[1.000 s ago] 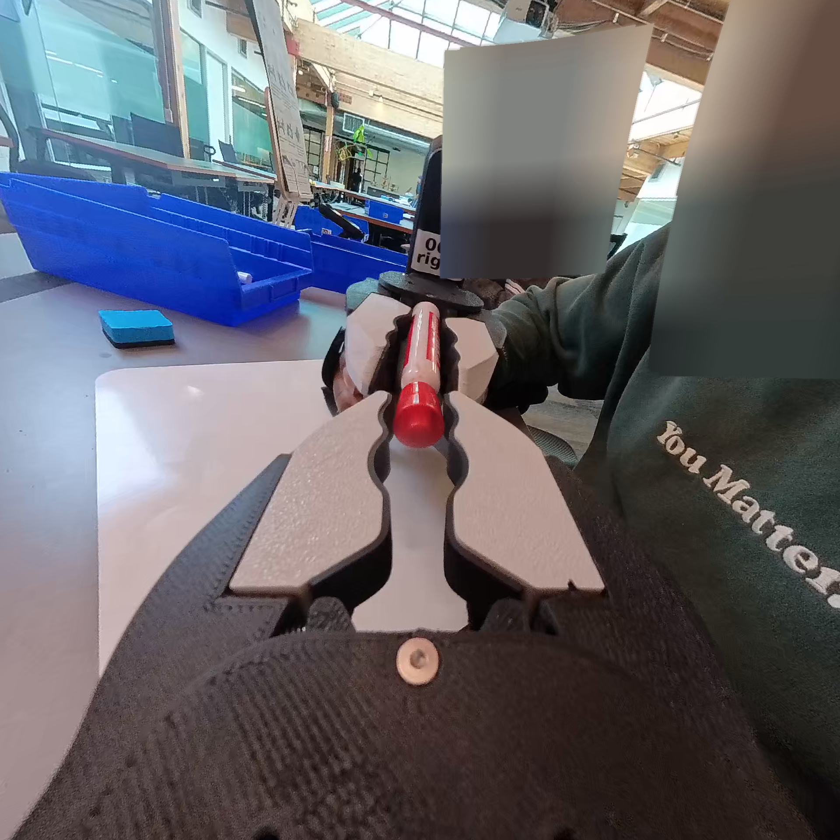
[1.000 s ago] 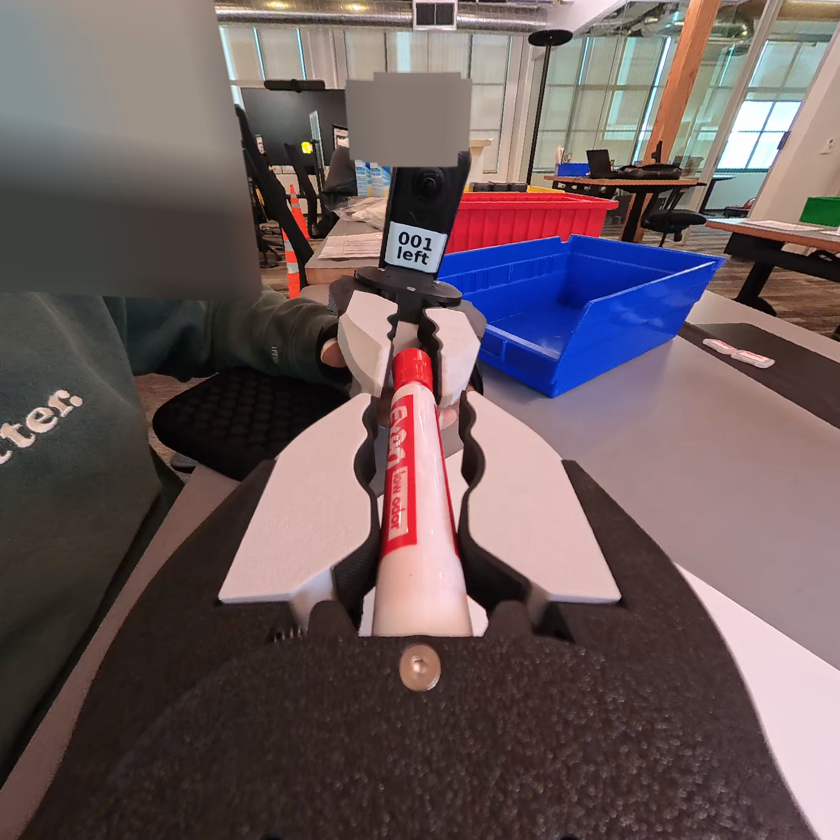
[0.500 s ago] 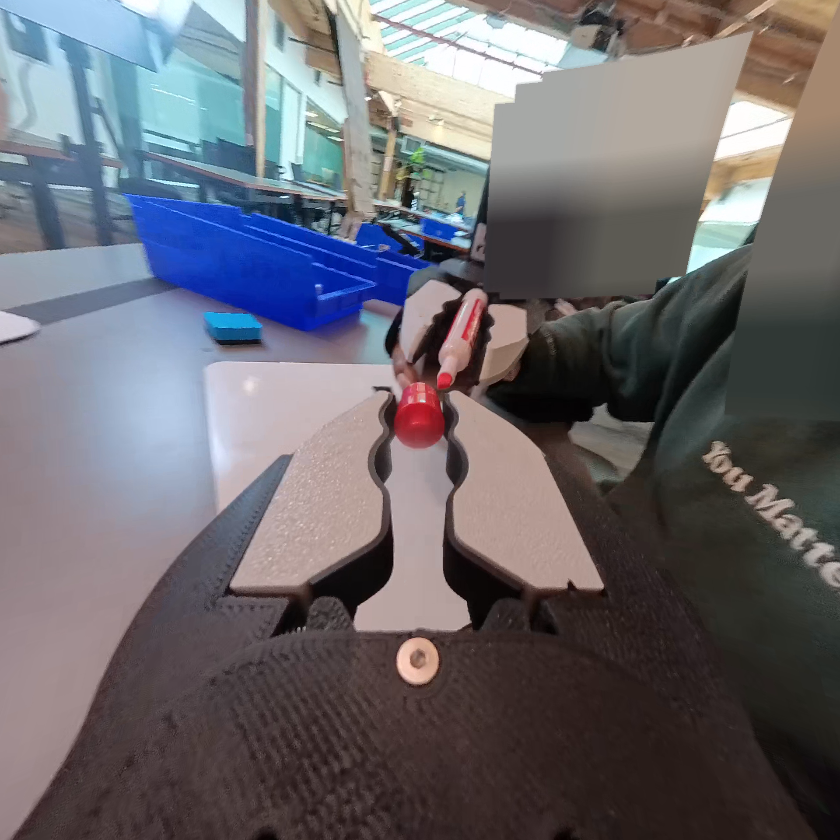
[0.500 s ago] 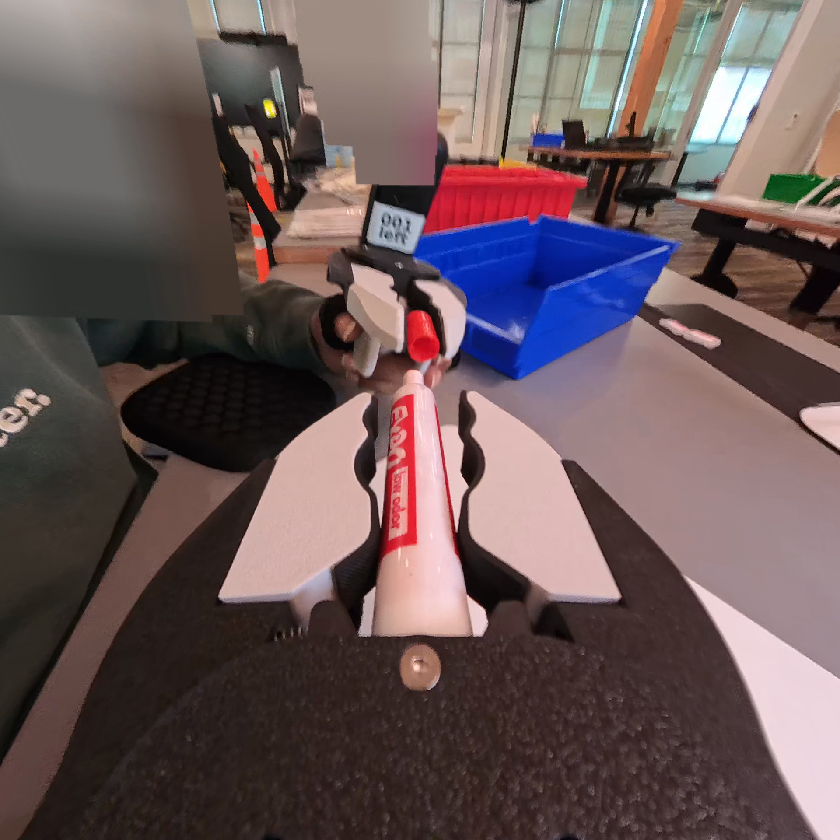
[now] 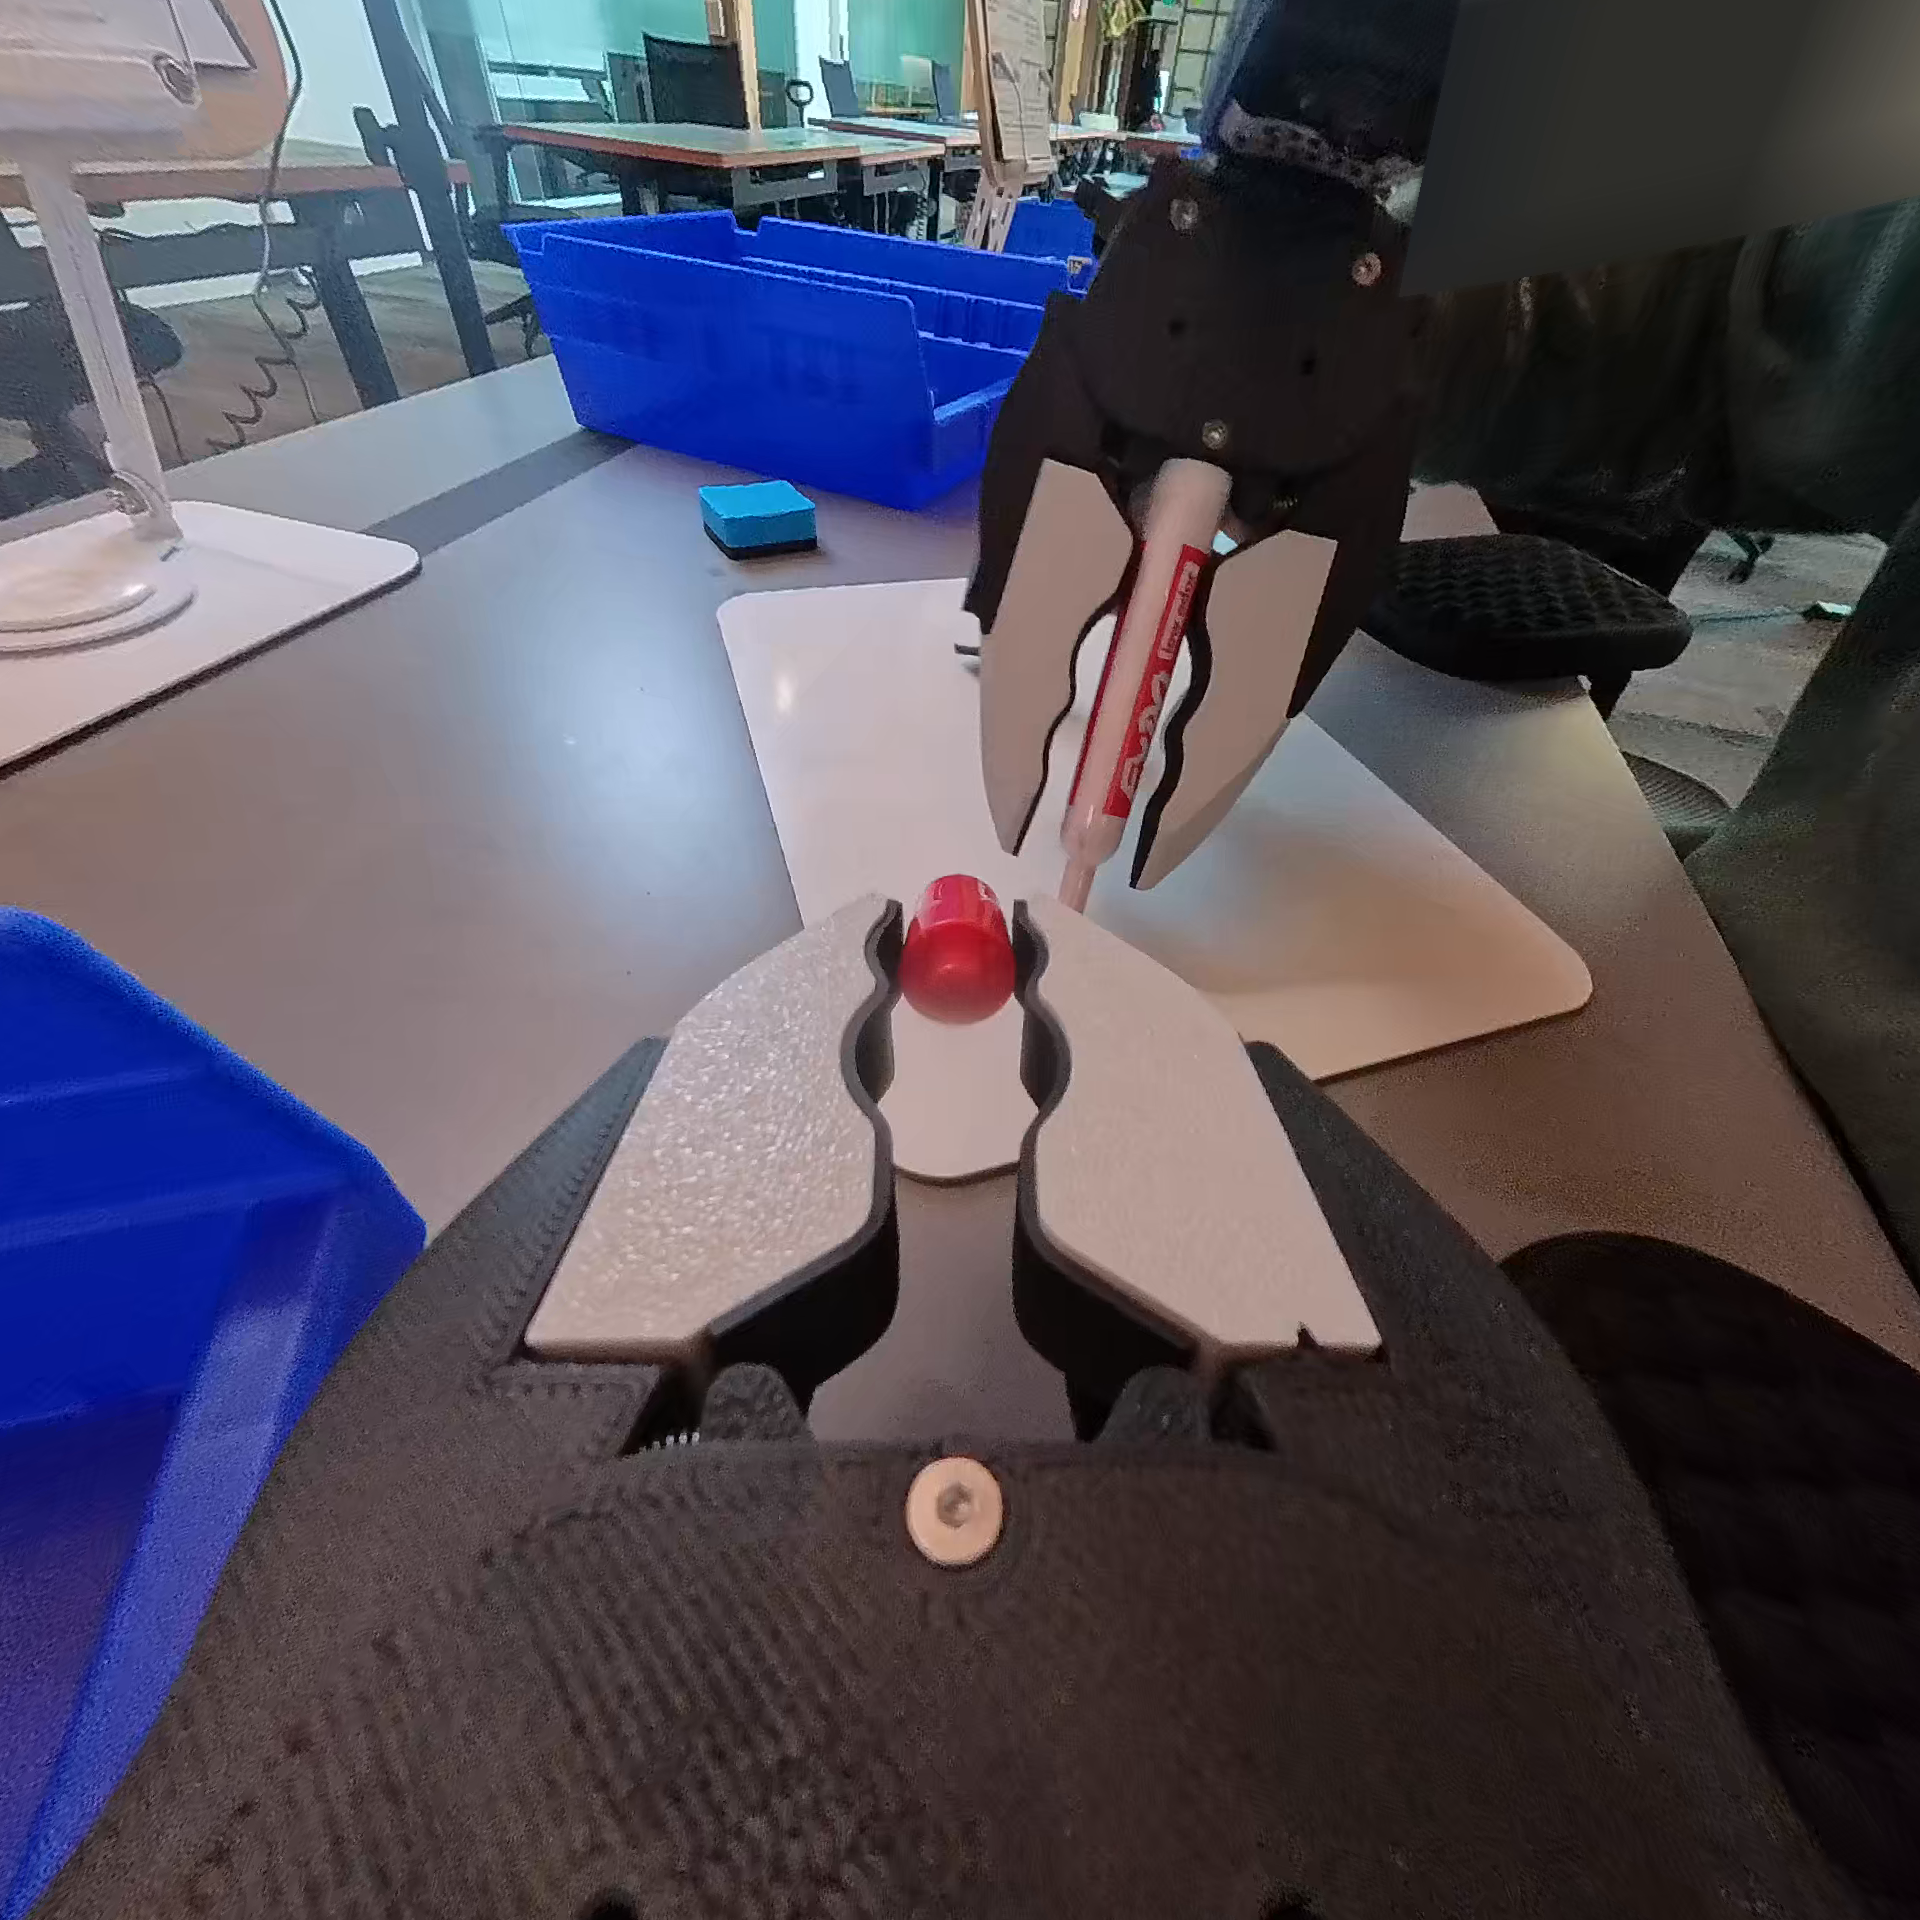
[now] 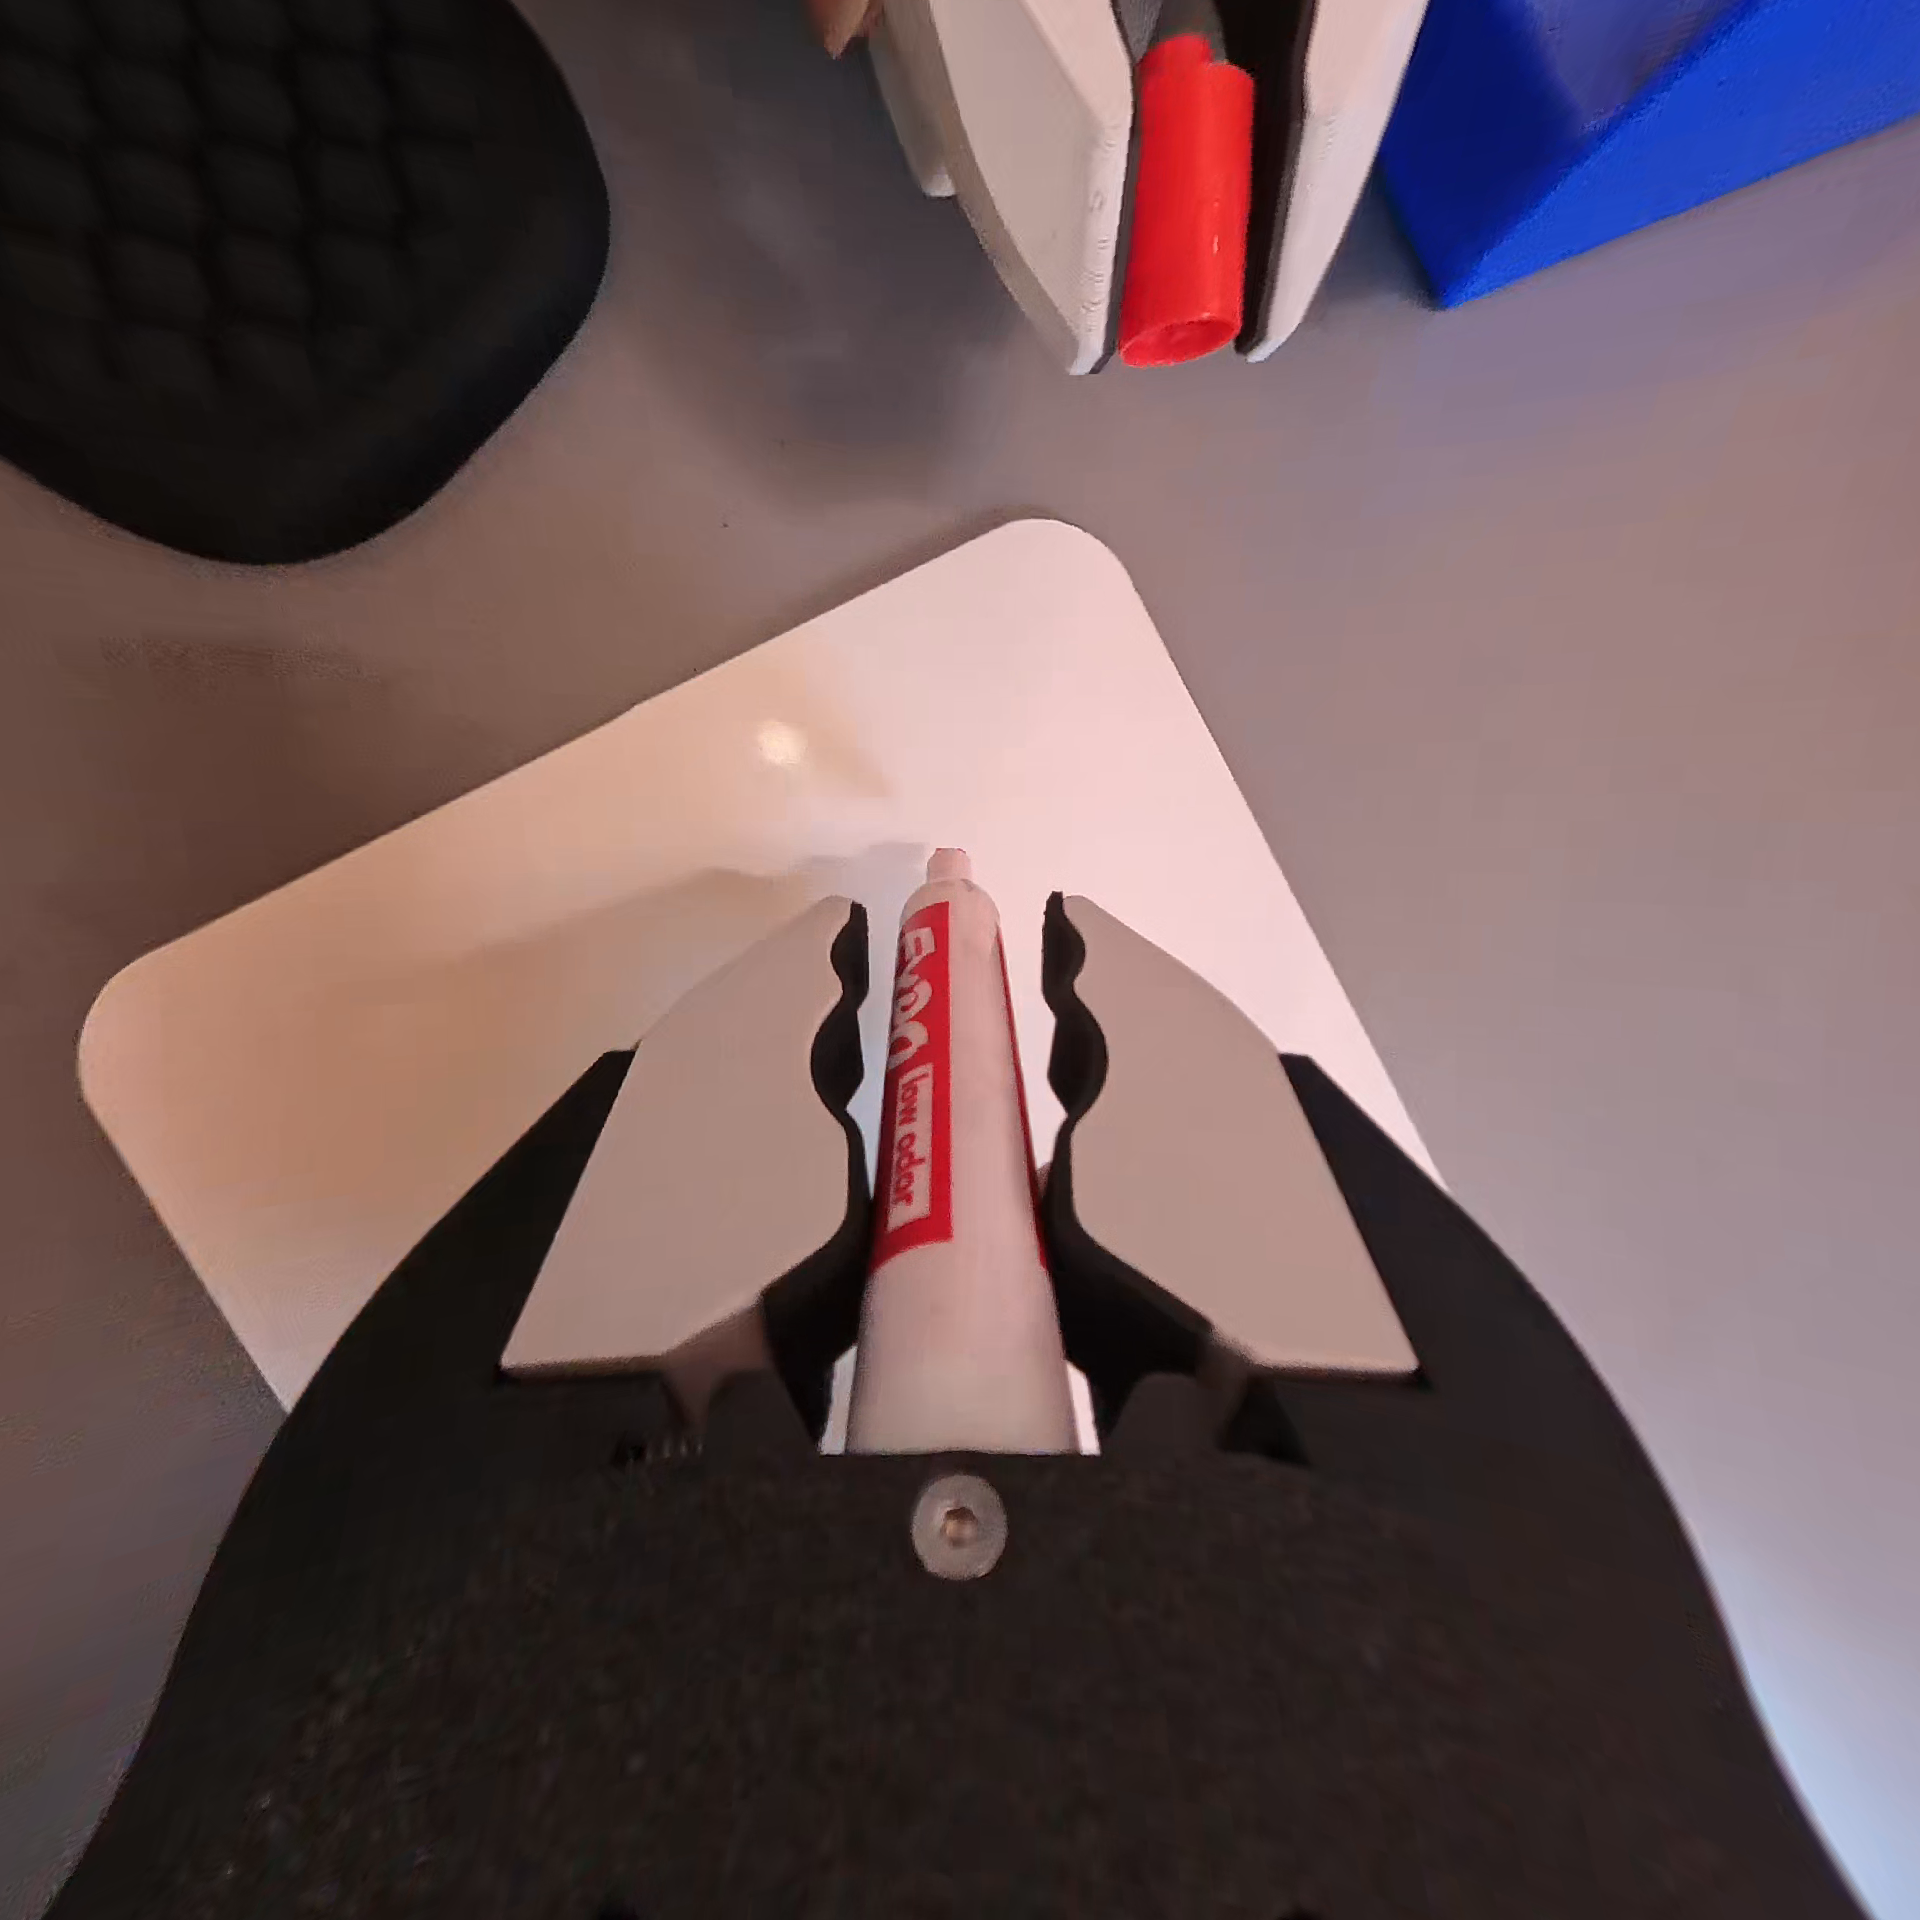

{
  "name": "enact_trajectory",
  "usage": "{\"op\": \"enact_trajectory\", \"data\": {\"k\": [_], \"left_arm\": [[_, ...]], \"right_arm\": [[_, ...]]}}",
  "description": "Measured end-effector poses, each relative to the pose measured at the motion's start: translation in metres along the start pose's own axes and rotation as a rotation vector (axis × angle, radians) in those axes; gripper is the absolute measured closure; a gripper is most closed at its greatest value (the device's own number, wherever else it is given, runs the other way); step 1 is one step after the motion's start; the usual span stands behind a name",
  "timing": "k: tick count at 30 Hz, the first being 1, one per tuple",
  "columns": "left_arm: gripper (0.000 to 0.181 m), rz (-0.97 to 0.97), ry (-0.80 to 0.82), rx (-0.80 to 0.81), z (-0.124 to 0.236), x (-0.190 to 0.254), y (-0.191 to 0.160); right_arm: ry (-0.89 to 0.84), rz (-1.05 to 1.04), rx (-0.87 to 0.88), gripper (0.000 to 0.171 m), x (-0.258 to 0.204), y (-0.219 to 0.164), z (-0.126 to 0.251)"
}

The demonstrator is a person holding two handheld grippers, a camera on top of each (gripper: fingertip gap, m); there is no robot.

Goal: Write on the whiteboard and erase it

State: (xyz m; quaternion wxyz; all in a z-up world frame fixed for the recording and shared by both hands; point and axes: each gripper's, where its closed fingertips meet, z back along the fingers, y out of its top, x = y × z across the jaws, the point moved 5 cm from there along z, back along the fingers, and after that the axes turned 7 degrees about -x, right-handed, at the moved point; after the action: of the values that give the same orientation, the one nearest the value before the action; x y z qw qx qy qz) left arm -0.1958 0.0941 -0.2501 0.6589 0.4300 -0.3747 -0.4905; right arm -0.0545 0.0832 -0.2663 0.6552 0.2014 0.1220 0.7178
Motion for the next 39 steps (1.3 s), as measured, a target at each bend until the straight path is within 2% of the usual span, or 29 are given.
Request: {"op": "enact_trajectory", "data": {"k": [11,23,32,39], "left_arm": [[0.161,-0.02,-0.025,-0.037,0.01,0.005,-0.009],[0.161,-0.026,-0.027,-0.054,0.008,0.007,-0.01],[0.161,-0.026,-0.031,-0.066,0.007,0.007,-0.012],[0.161,-0.018,-0.034,-0.072,0.007,0.006,-0.014]], "right_arm": [[0.042,0.114,-0.207,0.138,0.012,0.018,-0.006],[0.06,0.154,-0.259,0.138,0.013,0.025,-0.017],[0.136,0.208,-0.238,0.138,-0.017,0.037,-0.02],[0.194,0.201,-0.265,0.138,-0.051,0.016,-0.004]]}}
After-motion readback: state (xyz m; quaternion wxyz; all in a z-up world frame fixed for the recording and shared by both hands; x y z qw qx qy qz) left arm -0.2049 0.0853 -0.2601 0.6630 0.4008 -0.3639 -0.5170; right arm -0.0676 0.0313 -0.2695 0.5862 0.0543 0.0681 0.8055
